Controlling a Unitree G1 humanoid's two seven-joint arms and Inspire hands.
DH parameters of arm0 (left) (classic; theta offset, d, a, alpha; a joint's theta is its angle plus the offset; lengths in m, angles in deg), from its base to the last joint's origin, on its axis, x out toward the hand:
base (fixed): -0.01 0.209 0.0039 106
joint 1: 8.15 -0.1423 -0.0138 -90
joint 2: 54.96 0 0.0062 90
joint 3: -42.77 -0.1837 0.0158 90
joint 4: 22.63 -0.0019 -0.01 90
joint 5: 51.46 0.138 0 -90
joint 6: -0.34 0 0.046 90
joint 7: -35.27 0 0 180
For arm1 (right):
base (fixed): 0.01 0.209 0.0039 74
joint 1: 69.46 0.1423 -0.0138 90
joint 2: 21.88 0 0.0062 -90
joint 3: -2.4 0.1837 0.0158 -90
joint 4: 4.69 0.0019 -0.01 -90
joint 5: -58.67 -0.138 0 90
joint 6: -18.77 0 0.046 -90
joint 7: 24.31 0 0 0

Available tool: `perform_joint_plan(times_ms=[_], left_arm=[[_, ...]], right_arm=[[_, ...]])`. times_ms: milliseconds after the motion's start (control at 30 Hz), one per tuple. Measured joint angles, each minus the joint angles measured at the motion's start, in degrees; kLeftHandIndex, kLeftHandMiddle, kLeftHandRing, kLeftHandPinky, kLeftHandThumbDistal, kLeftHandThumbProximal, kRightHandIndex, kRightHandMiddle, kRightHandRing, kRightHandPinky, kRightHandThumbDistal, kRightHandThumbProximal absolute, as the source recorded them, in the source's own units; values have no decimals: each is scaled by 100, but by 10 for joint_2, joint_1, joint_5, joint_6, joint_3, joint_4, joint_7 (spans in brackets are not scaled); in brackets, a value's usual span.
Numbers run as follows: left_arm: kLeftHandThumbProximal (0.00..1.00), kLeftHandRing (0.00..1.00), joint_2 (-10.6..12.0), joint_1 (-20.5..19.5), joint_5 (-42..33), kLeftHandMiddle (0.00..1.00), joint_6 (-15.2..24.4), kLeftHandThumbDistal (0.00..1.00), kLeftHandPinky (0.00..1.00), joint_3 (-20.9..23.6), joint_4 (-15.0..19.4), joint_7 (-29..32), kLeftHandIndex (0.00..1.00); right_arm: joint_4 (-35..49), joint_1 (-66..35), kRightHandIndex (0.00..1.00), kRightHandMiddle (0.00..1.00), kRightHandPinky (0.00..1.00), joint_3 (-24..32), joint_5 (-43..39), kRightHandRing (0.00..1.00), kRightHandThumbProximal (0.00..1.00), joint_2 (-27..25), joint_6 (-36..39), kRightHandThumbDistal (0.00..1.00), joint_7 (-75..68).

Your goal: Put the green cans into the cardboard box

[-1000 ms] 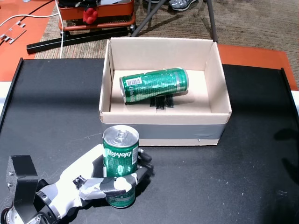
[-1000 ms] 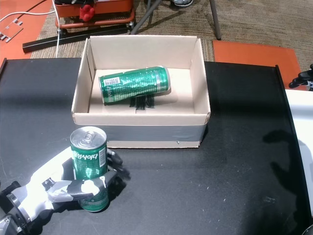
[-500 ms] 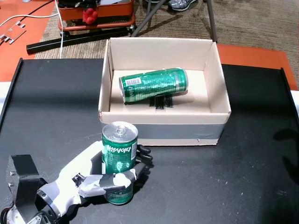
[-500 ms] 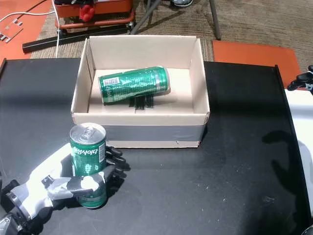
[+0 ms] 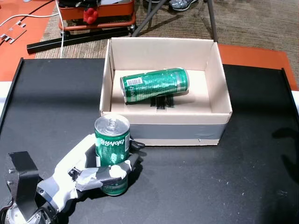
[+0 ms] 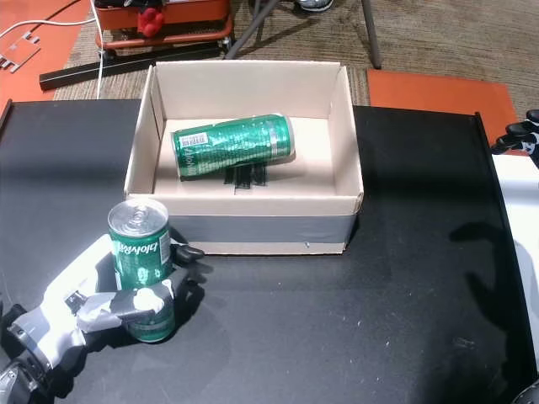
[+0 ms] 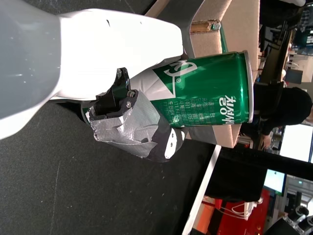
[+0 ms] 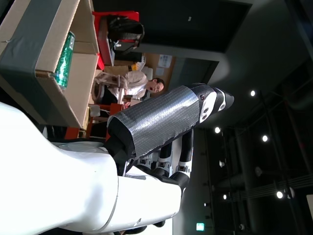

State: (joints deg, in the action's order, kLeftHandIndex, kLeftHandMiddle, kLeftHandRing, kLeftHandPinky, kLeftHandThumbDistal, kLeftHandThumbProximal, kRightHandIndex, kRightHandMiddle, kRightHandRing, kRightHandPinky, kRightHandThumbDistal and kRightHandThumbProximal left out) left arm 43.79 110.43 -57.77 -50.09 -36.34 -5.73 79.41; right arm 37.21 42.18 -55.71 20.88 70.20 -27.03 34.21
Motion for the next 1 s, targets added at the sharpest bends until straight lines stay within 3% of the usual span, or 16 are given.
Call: perform_joint_plan(times_ms=[133, 433, 633, 733, 800, 1000], left_arm=[[0, 63, 0, 0, -1, 51, -1, 17, 44, 1, 0, 6, 36], [0, 63, 0, 0, -3, 50, -5, 14, 46, 6, 0, 16, 35], [0, 67, 2, 0, -19, 54, -6, 16, 53, 17, 6, 59, 39], [0, 68, 3, 2, -29, 55, -2, 15, 56, 23, 20, 86, 40], [0, 68, 4, 12, -45, 54, 0, 10, 56, 27, 39, 115, 38], [0, 64, 9, 84, -119, 51, 8, 8, 53, 45, 106, 203, 29]], right_arm=[[-1, 0, 42, 43, 54, 0, 0, 48, 54, 0, 2, 93, 1], [-6, 4, 42, 44, 54, 0, 0, 48, 53, 0, 2, 93, 5], [-16, 7, 42, 44, 54, 0, 0, 48, 54, 0, 8, 93, 5], [-21, 10, 41, 43, 54, 0, 0, 48, 53, 0, 8, 92, 5], [-24, 12, 42, 44, 54, 0, 0, 48, 53, 0, 8, 92, 5], [-45, 32, 41, 44, 54, 0, 4, 48, 55, 0, 19, 93, 7]])
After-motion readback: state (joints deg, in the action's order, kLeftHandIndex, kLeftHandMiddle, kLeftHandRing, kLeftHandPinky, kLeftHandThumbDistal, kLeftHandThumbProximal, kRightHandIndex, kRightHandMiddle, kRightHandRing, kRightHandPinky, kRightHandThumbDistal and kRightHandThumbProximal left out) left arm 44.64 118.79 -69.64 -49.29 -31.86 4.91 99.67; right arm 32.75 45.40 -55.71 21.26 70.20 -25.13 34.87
